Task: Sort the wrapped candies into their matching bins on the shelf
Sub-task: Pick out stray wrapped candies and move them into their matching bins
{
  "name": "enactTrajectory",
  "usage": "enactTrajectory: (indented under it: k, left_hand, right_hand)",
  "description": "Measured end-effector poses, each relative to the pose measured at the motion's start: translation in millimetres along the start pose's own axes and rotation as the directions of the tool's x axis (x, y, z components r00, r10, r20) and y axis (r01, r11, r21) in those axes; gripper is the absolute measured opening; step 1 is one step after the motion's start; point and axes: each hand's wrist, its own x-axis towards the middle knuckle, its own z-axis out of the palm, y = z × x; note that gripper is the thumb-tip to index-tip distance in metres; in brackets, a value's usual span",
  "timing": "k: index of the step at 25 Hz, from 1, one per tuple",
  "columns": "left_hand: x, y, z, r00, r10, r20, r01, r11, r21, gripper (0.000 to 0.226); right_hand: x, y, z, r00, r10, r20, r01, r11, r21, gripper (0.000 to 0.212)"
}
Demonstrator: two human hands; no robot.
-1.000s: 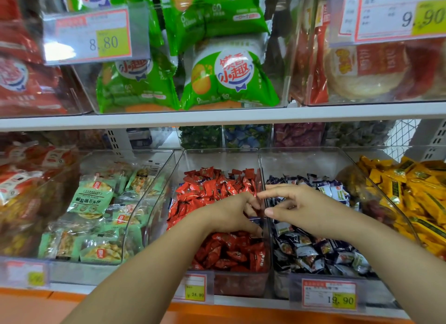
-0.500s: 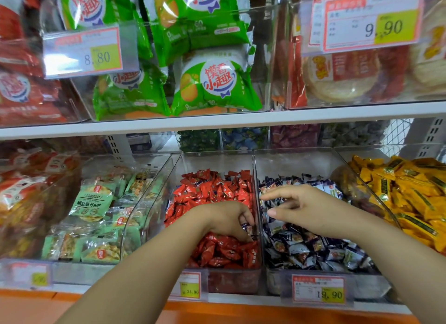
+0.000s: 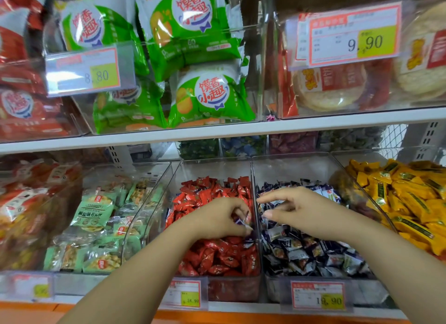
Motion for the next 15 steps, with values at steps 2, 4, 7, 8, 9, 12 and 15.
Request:
enactTrajectory:
  k: [2, 4, 7, 8, 9, 12, 15]
  left_hand:
    - [-5.5, 7.5, -11.5, 0.973, 0.042, -0.228, -0.058, 0.996, -0.066, 0.023]
    - [-6.8, 22.5, -16.0, 0.93, 0.06, -0.363, -0.122, 0.981, -0.152, 0.023]
    - [4.2, 50.6, -0.2, 0.944, 0.127, -0.303, -0.145, 0.989, -0.04, 0.028]
    - [9.6, 56.6, 6.6, 0.947, 0.144, -0.287, -0.143, 0.989, 0.025, 0.032]
    - [13.7, 60.7, 10.0, 0.944, 0.145, -0.295, -0.131, 0.989, 0.066, 0.038]
    - [9.6, 54.8, 1.0, 0.919, 0.085, -0.386, -0.063, 0.996, 0.07, 0.04]
    - [-13.2, 33.5, -14.9, 0.906, 0.027, -0.421, -0.009, 0.999, 0.045, 0.028]
  right_hand:
    - [-6.4, 1.8, -8.3, 0.998, 0.014, -0.053, -0.013, 1.0, 0.002, 0.026]
    - [-11.7, 6.3, -17.8, 0.983, 0.012, -0.182, -0.015, 1.0, -0.013, 0.021]
    - [-17.2, 18.4, -28.4, 0.917, 0.017, -0.399, -0.03, 0.999, -0.025, 0.018]
    - [-18.6, 21.6, -29.9, 0.901, 0.025, -0.433, -0.035, 0.999, -0.014, 0.017]
    - [-20.4, 24.2, -30.8, 0.894, 0.031, -0.447, -0.039, 0.999, -0.008, 0.017]
    - [-20.5, 25.4, -28.2, 0.9, 0.022, -0.435, -0.029, 1.0, -0.01, 0.017]
    - [-13.2, 16.1, -18.1, 0.925, 0.008, -0.381, -0.005, 1.0, 0.01, 0.016]
